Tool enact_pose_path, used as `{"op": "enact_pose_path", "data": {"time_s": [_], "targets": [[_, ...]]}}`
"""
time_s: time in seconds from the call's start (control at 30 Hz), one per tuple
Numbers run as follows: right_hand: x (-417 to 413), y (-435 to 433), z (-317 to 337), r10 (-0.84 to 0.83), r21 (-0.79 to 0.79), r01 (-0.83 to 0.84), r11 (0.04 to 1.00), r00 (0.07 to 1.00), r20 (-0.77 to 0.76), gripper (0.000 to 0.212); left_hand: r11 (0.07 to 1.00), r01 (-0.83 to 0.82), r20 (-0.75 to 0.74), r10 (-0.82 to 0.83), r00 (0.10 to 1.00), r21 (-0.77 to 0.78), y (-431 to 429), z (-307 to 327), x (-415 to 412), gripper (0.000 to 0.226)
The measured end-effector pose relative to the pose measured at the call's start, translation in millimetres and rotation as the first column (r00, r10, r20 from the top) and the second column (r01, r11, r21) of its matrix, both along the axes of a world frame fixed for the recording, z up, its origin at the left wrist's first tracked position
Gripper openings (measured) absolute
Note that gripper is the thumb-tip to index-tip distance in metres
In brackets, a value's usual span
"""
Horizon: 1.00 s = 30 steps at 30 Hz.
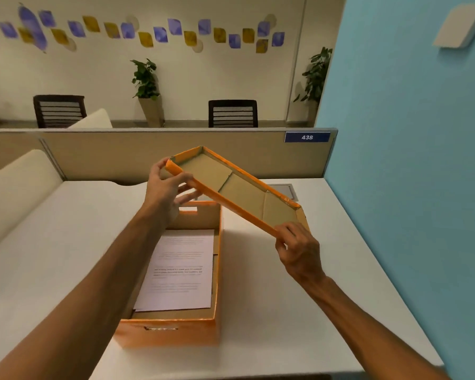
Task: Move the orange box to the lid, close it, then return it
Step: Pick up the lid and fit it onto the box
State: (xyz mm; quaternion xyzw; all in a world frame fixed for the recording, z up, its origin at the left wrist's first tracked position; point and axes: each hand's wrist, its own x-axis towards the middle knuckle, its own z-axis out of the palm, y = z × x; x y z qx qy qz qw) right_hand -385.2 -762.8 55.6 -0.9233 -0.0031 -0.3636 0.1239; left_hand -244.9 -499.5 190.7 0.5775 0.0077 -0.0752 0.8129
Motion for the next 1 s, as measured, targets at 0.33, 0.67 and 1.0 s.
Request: {"op": "enact_pose_path", "data": {"time_s": [0.33,0.67,1.0], "targets": [[-4,64,76,-0.070,0.483,0.053,0.874,0.997,0.017,0.032,0.953,0.268,0.070,-0.280,0.958,0.141,55,6,0,0.090],[-22,84,125,0.072,0.895,-0.127,0.427,0.992,0.107,0.027,0.851,0.443,0.000,-0.462,0.887,0.282,75,-23,-14,0.101],[-12,87,108,0.180,0.994,-0.048,0.096,0.983,0.031,0.061,0.818,0.398,-0.053,-0.415,0.908,0.415,114,-41,-9,0.048]]}}
